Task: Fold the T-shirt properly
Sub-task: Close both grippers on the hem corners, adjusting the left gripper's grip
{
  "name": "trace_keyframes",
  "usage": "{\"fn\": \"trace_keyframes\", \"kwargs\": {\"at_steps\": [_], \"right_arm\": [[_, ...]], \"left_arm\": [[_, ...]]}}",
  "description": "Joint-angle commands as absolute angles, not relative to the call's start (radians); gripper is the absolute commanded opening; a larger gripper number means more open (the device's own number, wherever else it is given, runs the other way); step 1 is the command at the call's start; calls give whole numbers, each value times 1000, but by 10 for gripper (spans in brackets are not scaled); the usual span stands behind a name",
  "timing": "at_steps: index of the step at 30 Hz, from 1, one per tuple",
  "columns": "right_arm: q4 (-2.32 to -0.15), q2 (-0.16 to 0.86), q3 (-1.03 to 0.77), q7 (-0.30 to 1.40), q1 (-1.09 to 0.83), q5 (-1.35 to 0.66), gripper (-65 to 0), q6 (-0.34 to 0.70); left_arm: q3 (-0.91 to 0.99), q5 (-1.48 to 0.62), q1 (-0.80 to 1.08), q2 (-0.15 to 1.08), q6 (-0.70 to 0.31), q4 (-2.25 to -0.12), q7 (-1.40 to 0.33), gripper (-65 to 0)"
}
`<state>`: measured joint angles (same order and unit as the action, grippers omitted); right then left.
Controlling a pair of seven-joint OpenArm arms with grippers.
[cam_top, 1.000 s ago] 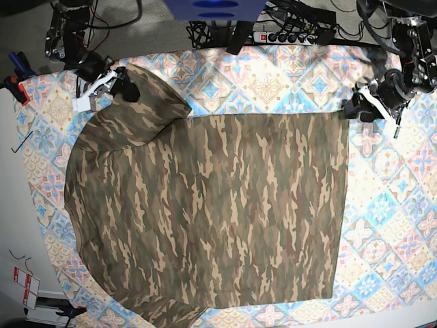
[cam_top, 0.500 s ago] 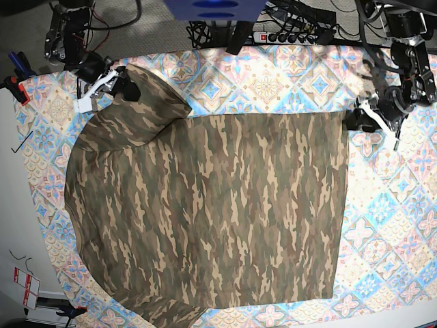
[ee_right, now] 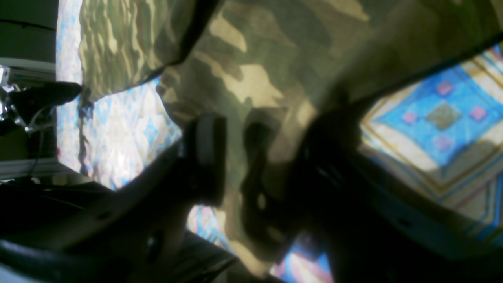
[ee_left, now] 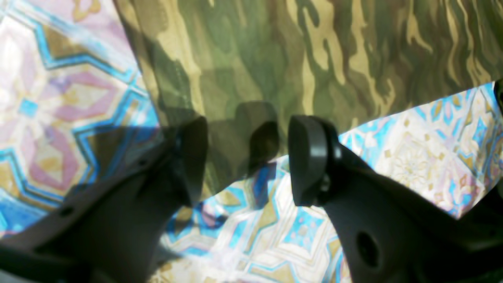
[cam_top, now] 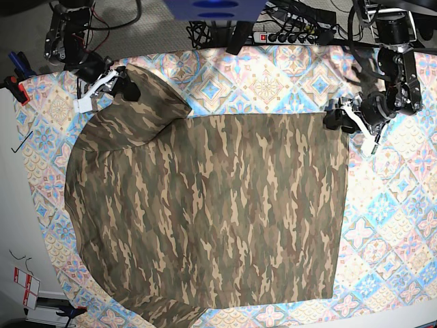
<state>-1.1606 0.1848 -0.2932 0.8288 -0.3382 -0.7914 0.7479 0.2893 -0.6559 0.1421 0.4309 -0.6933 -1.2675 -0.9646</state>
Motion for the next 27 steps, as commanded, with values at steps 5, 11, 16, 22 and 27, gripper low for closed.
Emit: {"fn": "trace_keyframes", "kwargs": {"at_steps": [5,11,16,22,27], "right_arm": [[-1135,151,-259,1020,-369,-602,-400,698],[-1135,154,-254,1020,-369,-602,-400,698],[-1135,154,-252,1020,-369,-602,-400,698],[-1135,154,-251,1021,-369,-602,-400,698],[-1135,154,-252,1021,-369,-602,-400,698]], "left_arm": [[412,-654,137,456,-698,-1193,-940,-323],[424,-648,47,487,-698,-1033,-972,-285],[418,-559,-64,483,-698,-783,-954,-286],[355,-443,-94,417,-698,-753,-958,-286],[285,-433,-71,369,-698,-736,-1009,-286]]}}
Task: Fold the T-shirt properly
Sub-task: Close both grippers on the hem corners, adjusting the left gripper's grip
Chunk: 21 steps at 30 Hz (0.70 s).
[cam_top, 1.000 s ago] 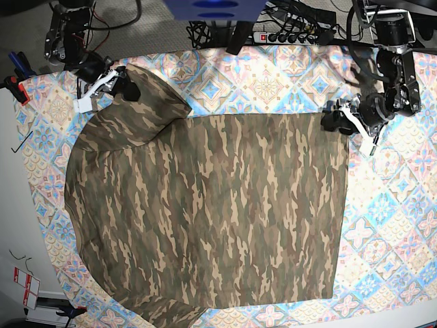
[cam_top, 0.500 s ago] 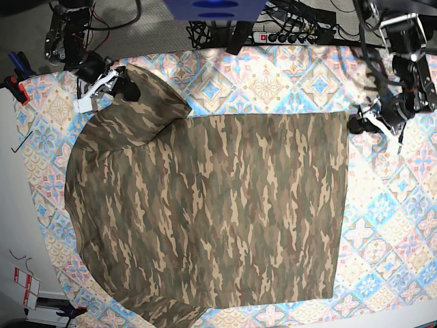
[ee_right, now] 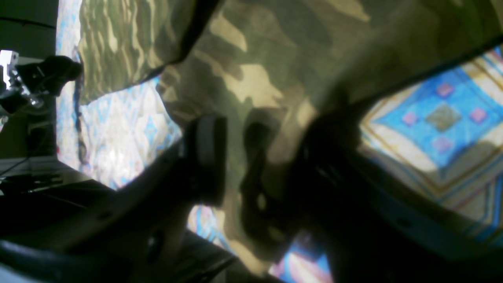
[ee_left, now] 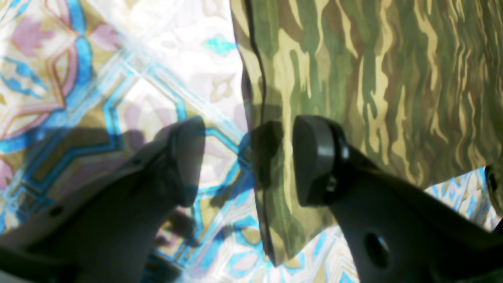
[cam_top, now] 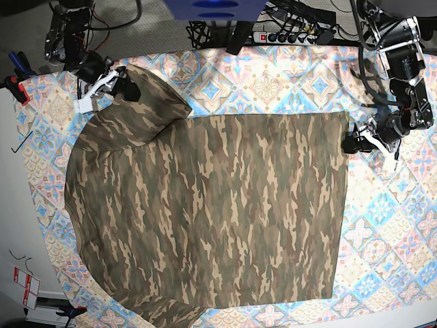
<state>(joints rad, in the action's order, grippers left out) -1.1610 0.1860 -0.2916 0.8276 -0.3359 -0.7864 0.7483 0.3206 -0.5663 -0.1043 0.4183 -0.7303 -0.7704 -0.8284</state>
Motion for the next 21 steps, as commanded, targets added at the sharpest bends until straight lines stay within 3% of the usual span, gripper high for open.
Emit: {"fn": "trace_keyframes", "kwargs": {"at_steps": [1,15,21], "right_arm": [[-1135,154,-252,1021,-369,-602,-400,698],[-1135,153,-252,1021,-367,-602,-400,698],[-1135,153,-251,1026,-341,-602,-400,698]], "left_arm": [[271,-433,-68,357,-698,-736,-1013,-286],[179,-432,42,325,-698,-739,-1027,-314],[170,-426,111,380,-698,-739,-1020,-314]]}}
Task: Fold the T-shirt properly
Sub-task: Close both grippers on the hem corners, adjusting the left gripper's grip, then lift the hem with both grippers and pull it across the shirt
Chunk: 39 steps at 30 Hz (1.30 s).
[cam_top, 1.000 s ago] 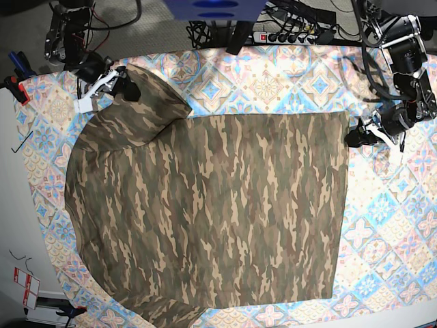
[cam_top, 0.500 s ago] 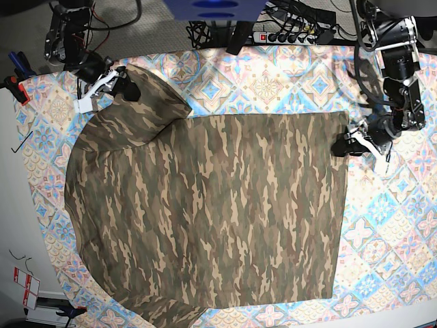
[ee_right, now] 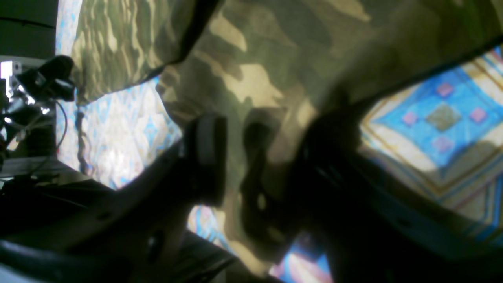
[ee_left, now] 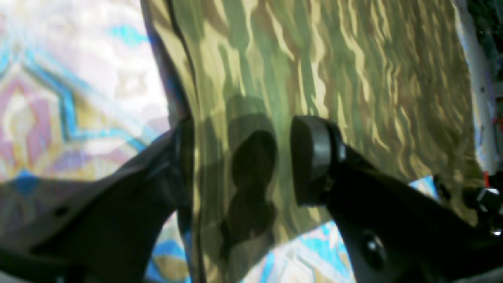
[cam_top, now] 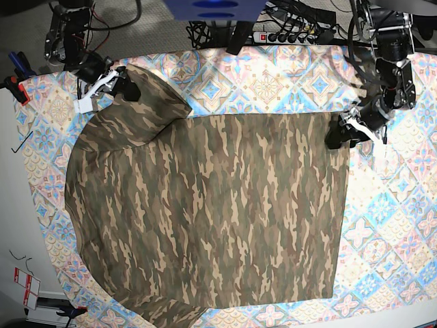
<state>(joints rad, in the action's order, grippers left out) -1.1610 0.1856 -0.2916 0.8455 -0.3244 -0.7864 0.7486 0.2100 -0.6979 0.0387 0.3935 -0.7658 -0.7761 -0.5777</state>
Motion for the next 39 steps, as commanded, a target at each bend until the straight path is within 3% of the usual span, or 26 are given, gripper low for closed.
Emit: {"fn": "trace_keyframes", "kwargs": {"at_steps": [1,12,18,21,27,31,39], "right_arm": [[-1133,153,-251,1026,-338,-602,-400,698],[-1135,151,-251,1024,-340,-602,-400,698],[-1135,151,-251,1023,-340,-602,-400,698],[-1135,151,-251,1021,-340,-602,-448,698],[-1135,151,-249,1021,-340,-602,-650,698],[-1135,153,-249,1021,-340,-602,-648,698],[-1136,156,-257,975,-343,-601,-648,698]], "left_arm": [[162,-420,119,390,-698,-739,-1017,-314],[107,-378,157,366,-698,-739,-957,-320],[22,-378,150,332,-698,-739,-951,-416],[-7,-378,122,331,-698,-733,-951,-450],[-10,-377,93,311,-698,-733,-951,-537],[-10,-378,90,311,-698,-733,-949,-601],[-5,-380,93,315,-698,-733,-921,-620]]}}
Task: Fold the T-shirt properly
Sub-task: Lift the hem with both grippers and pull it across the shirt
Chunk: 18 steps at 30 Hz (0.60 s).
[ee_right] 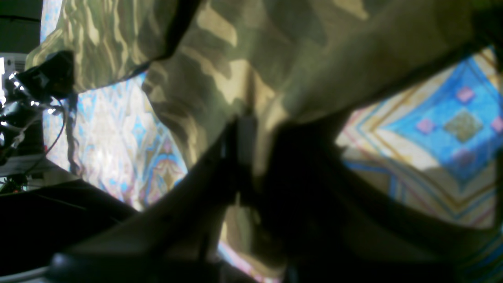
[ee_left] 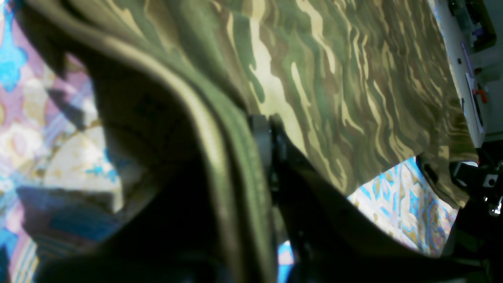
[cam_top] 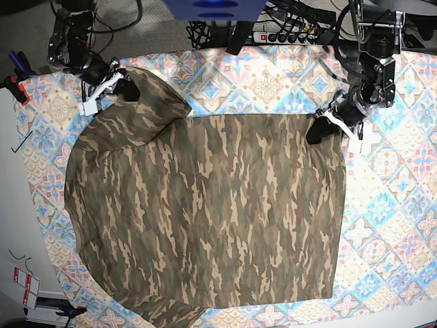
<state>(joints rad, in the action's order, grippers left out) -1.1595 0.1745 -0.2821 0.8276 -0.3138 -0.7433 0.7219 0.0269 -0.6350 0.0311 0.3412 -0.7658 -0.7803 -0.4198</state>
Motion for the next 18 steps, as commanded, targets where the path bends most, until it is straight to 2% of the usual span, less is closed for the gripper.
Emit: {"fn": "trace_keyframes", "kwargs": {"at_steps": [1,11,18], "right_arm": [[-1136,156,-257,969,-344,-601,-648,698],[-1161,200,-260,889,-371,-601,-648,698],[-1299,203,-260,817,-444,-601,-648,698]], "left_arm": [[-4,-380,94,317,-698,-733,-921,-620],[73,-380,148,338,-698,-739,-900,-620],[73,-381,202,357,-698,-740,-869,-620]]}}
